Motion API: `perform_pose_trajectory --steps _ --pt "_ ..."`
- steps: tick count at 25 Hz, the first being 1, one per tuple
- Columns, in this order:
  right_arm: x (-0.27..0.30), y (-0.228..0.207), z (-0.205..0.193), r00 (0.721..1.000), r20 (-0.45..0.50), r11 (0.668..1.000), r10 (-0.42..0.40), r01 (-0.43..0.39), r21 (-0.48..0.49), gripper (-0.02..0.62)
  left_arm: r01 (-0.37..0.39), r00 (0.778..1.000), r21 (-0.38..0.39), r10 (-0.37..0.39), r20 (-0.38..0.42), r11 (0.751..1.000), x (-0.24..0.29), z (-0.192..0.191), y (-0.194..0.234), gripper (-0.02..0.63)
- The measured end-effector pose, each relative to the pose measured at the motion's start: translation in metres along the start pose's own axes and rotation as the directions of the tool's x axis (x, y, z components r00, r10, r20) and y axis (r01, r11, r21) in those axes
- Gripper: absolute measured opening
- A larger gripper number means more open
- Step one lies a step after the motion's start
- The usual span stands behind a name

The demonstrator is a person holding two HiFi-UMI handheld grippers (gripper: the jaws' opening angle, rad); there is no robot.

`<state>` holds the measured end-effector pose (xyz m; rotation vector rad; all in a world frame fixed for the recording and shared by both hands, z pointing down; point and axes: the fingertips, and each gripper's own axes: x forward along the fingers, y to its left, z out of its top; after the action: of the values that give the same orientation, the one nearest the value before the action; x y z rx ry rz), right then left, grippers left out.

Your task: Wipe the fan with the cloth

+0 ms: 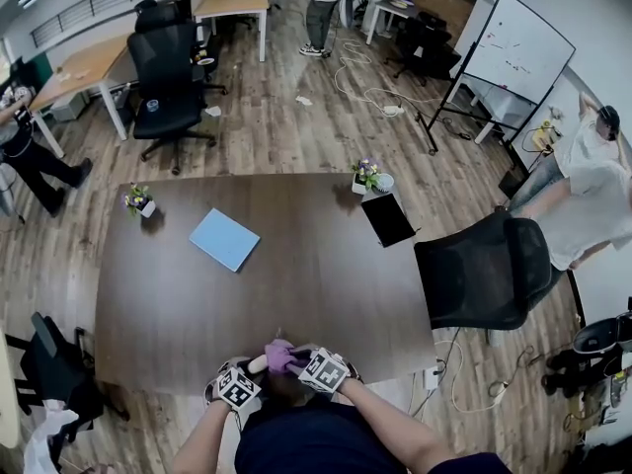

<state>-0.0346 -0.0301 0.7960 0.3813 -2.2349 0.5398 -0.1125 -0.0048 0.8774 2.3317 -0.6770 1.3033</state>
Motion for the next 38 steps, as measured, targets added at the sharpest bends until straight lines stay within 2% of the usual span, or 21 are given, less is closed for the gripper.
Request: perform_pose_trajectory --steps 10,13,18,22,29,33,38 --pt "-0.014 -0.017 -0.015 0.999 0.028 0.992 -0.036 0.033 0.121 0.1 0.002 1.0 -0.002 -0.002 -0.016 1.0 0.002 -0.001 0.002 0.196" --pt "-0.02 -0.029 -0.025 0.998 0.025 0.978 -0.065 0.059 0.2 0.1 -0.003 1.0 -0.004 0.003 -0.02 1.0 0.002 -0.001 0.002 0.196" --pt "-0.025 -0.047 -0.051 0.989 -0.05 0.95 -0.136 0.145 0.275 0.1 -0.007 1.0 -0.031 0.007 -0.014 0.999 0.001 0.0 0.002 0.198" --pt "-0.023 -0.046 -0.062 0.99 -0.054 0.936 -0.133 0.144 0.32 0.1 0.001 1.0 -0.061 -0.001 -0.005 0.998 0.0 0.002 0.002 0.215" --pt "-0.02 -0.043 -0.068 0.99 -0.059 0.937 -0.128 0.14 0.32 0.1 -0.021 1.0 0.022 0.021 -0.005 1.0 -0.006 0.028 0.004 0.35" --pt "-0.026 -0.05 -0.073 0.987 -0.072 0.933 -0.146 0.161 0.322 0.1 -0.003 1.0 0.079 0.003 0.003 0.997 0.0 0.059 0.002 0.365" --pt "-0.029 -0.056 -0.084 0.985 -0.078 0.919 -0.154 0.172 0.355 0.1 0.059 0.998 0.135 -0.054 -0.04 0.989 0.028 0.083 -0.009 0.376"
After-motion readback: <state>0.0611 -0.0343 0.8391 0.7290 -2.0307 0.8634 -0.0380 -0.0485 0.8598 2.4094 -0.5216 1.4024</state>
